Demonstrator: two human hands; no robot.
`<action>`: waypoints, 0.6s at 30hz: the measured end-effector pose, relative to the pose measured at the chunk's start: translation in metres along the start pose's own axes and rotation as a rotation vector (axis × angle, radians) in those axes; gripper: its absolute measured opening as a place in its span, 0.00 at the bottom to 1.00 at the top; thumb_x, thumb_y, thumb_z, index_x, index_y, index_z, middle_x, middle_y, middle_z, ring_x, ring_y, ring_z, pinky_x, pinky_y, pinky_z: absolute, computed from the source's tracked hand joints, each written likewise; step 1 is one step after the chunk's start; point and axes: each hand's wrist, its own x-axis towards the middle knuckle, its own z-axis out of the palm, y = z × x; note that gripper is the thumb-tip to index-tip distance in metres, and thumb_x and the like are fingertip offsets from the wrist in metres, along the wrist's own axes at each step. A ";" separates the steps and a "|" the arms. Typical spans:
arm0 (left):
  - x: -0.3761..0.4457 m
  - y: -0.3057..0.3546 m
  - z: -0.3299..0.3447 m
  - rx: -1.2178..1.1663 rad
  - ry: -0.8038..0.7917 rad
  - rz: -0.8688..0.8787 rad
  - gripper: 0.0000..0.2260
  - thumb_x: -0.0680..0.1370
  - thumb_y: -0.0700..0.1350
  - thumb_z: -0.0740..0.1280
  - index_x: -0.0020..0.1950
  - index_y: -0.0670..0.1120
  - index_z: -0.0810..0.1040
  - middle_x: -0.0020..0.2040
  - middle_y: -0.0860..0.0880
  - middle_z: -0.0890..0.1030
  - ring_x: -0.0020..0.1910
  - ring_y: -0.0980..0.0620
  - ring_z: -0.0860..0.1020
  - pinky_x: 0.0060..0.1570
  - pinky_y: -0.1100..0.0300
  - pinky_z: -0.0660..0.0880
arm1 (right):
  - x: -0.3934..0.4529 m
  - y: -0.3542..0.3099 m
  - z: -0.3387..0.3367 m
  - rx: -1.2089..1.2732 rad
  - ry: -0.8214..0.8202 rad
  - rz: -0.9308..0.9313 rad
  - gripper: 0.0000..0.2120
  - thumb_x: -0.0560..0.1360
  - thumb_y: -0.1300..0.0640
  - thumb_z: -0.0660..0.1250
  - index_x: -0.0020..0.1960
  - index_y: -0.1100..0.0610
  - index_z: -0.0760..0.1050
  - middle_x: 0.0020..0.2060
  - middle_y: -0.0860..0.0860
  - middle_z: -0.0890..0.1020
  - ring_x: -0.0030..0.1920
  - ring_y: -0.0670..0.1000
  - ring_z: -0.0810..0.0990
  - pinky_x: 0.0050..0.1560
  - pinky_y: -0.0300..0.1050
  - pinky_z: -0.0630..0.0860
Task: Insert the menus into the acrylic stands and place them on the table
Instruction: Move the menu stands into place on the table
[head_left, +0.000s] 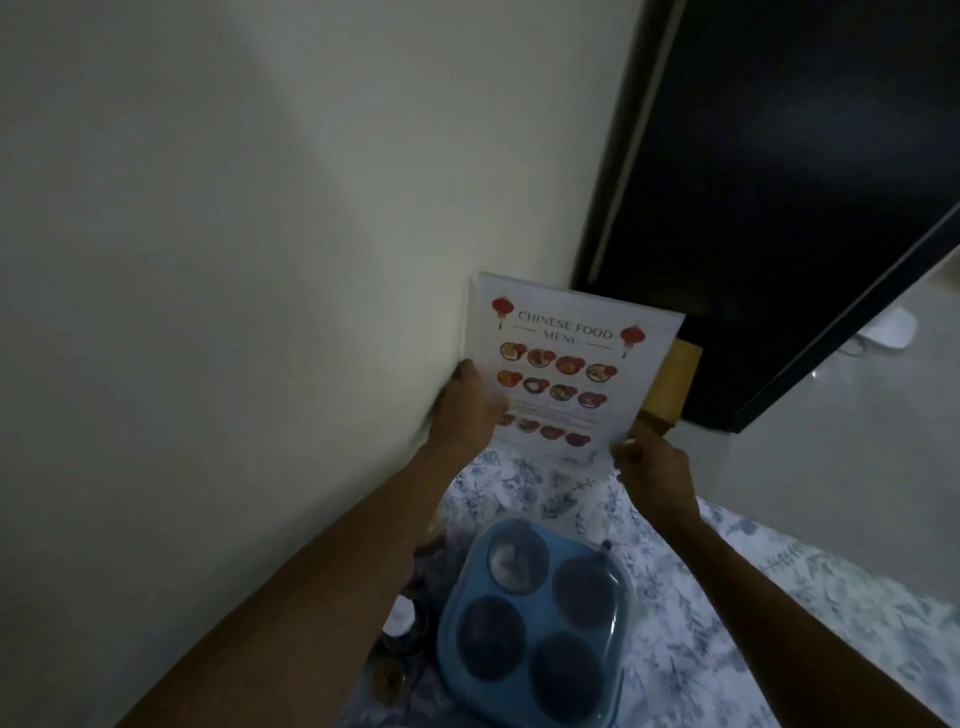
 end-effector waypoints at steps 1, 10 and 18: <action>0.001 -0.002 0.002 0.003 -0.003 -0.010 0.24 0.74 0.44 0.75 0.63 0.37 0.69 0.64 0.37 0.78 0.62 0.38 0.78 0.58 0.46 0.78 | 0.001 -0.001 0.001 -0.004 -0.002 0.001 0.05 0.82 0.59 0.60 0.51 0.52 0.73 0.45 0.51 0.80 0.38 0.50 0.80 0.41 0.51 0.82; 0.017 0.007 0.005 0.224 -0.012 -0.022 0.22 0.76 0.47 0.73 0.62 0.36 0.70 0.59 0.35 0.80 0.56 0.38 0.81 0.52 0.48 0.79 | 0.012 0.013 0.018 -0.038 0.000 0.034 0.05 0.82 0.58 0.61 0.56 0.55 0.75 0.54 0.56 0.82 0.40 0.45 0.79 0.35 0.33 0.72; 0.023 0.015 0.001 0.509 0.007 0.060 0.08 0.79 0.44 0.68 0.48 0.40 0.83 0.46 0.43 0.85 0.44 0.45 0.84 0.39 0.55 0.79 | 0.015 0.012 0.020 -0.015 -0.005 0.019 0.04 0.82 0.59 0.62 0.55 0.55 0.74 0.56 0.58 0.82 0.46 0.54 0.82 0.43 0.47 0.81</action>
